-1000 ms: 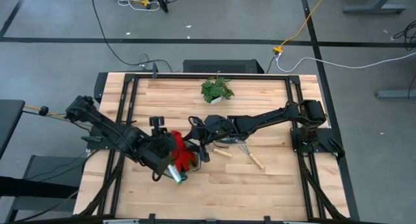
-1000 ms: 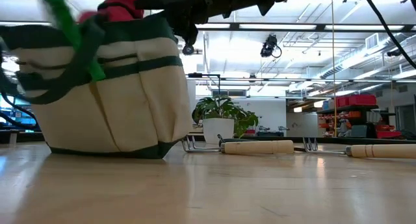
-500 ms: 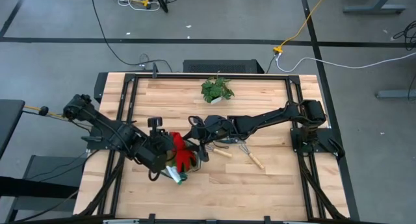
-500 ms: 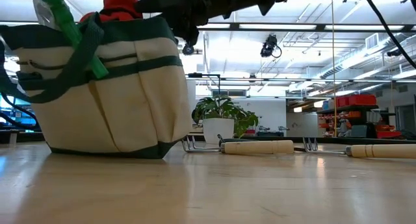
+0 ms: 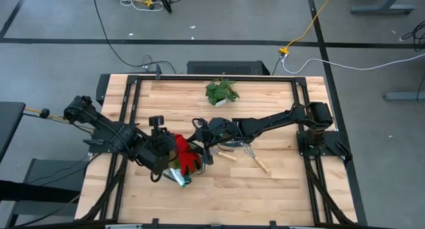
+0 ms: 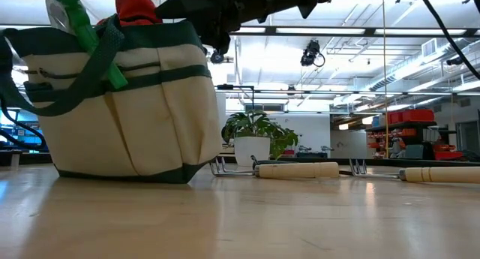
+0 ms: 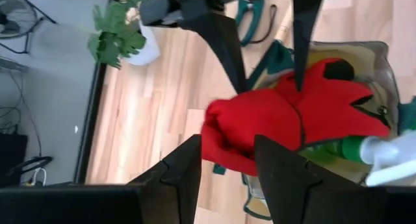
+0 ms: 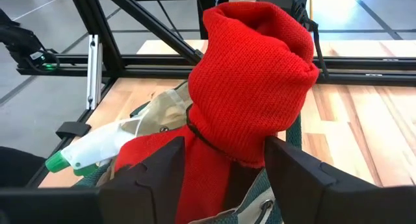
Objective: Pick & Place Garden tools in Gardening bag
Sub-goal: Put the red gloves into the green gardening bag
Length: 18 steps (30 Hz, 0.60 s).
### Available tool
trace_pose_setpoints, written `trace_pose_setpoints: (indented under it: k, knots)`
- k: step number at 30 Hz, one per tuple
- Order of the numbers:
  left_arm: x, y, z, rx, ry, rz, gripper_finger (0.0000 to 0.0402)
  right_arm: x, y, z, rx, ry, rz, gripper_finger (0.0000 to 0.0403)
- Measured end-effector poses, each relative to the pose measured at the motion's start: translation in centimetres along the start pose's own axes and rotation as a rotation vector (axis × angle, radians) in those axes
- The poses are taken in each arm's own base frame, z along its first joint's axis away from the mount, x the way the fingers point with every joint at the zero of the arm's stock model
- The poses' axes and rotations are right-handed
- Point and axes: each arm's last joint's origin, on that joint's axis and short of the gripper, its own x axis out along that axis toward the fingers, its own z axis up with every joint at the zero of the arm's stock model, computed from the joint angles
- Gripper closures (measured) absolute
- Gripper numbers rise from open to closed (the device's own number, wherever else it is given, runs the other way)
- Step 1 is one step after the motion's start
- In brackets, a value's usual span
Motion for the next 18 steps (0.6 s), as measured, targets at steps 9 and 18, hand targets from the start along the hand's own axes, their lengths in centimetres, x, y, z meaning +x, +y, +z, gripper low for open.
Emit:
trace_pose_setpoints:
  k: [9,18]
  knots:
    - [0.9,1.6,0.8,-0.048,-0.017,0.067,0.0255,0.0,0.1,0.1,0.000,-0.015,0.017,0.0195]
    - [2.3,3.0,1.6,-0.095,0.043,-0.020,0.0255,0.0,0.2,0.1,0.022,-0.013,0.035,0.0195]
